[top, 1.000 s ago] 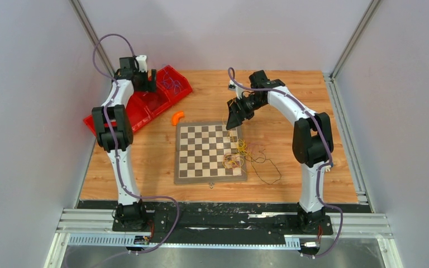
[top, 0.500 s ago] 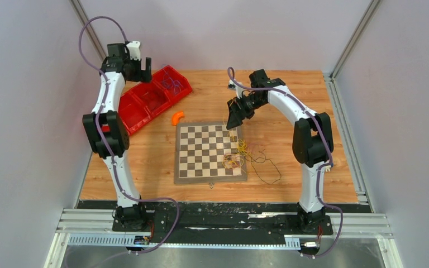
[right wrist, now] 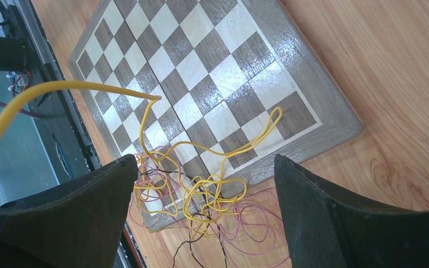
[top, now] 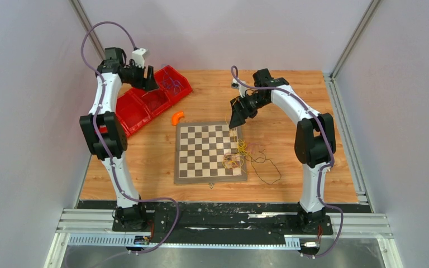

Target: Untangle the cables

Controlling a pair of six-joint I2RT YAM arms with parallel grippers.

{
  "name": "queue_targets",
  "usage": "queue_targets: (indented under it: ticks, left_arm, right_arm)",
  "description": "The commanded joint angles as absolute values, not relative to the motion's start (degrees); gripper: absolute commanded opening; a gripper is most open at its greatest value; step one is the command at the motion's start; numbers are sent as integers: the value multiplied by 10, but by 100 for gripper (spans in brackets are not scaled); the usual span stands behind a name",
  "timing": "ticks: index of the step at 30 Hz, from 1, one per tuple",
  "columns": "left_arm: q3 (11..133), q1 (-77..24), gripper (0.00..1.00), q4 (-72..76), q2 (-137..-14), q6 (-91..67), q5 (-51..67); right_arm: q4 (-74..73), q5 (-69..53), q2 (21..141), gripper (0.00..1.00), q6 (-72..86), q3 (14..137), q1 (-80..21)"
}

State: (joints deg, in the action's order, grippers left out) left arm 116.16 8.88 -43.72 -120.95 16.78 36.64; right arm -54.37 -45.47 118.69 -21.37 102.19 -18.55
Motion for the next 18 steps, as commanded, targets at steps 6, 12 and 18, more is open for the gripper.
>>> queue_targets:
  ticks: [6,12,18]
  left_arm:
    - [1226,47,72,-569,-1227,498,402]
    - [1196,9,59,-538,-1237,565,339]
    - [1198,2,52,-524,-1261,575,307]
  right_arm:
    - [-551,-463,1157,90,-218,1025,-183]
    - [-551,-463,1162,89,-213,1028,-184]
    - [-550,-456,1164,89,-213,1029,-184]
